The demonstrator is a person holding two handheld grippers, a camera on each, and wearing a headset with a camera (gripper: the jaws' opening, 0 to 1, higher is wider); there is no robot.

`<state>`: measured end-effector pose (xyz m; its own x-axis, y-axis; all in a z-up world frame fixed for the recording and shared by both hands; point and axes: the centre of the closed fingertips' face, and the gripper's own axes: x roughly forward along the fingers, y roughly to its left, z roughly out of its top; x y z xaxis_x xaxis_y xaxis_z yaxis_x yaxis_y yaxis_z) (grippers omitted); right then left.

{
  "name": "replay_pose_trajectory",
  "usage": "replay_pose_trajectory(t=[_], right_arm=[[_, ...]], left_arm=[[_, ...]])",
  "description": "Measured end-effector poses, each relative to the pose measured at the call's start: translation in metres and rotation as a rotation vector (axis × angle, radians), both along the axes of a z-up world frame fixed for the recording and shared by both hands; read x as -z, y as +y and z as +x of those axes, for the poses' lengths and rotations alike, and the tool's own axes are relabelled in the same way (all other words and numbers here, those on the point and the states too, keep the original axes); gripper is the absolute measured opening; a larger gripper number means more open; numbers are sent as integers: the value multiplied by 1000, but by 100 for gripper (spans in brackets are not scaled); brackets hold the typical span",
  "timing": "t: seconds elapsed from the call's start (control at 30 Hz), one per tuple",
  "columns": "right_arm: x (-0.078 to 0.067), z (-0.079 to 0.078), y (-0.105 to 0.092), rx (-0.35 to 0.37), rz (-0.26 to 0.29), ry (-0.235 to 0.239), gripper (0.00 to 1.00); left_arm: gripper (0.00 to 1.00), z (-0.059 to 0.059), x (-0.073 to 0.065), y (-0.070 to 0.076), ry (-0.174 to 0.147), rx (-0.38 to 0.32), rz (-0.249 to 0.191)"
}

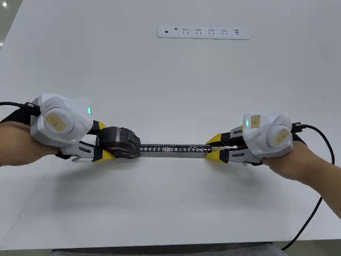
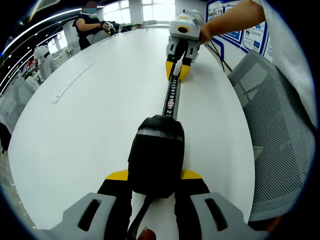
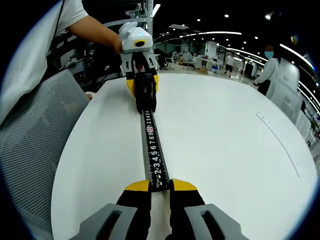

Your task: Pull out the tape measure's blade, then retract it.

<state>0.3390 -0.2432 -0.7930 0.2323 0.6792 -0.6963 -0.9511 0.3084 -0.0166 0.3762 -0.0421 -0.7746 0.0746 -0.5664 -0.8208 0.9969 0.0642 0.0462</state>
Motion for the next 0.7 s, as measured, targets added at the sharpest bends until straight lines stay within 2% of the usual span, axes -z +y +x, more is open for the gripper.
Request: replay_pose_trajectory(t=[0.2, 0.47, 0.7], right_arm=[[-3, -3, -11, 4, -21, 3, 10], [-4, -5, -36, 21, -41, 11, 10], [-6, -7, -47, 30, -56, 14, 10]], left_arm=[[27, 0, 0, 0, 0, -3, -1], [27, 0, 0, -1, 1, -6, -2], [27, 1, 0, -1, 2, -7, -1]])
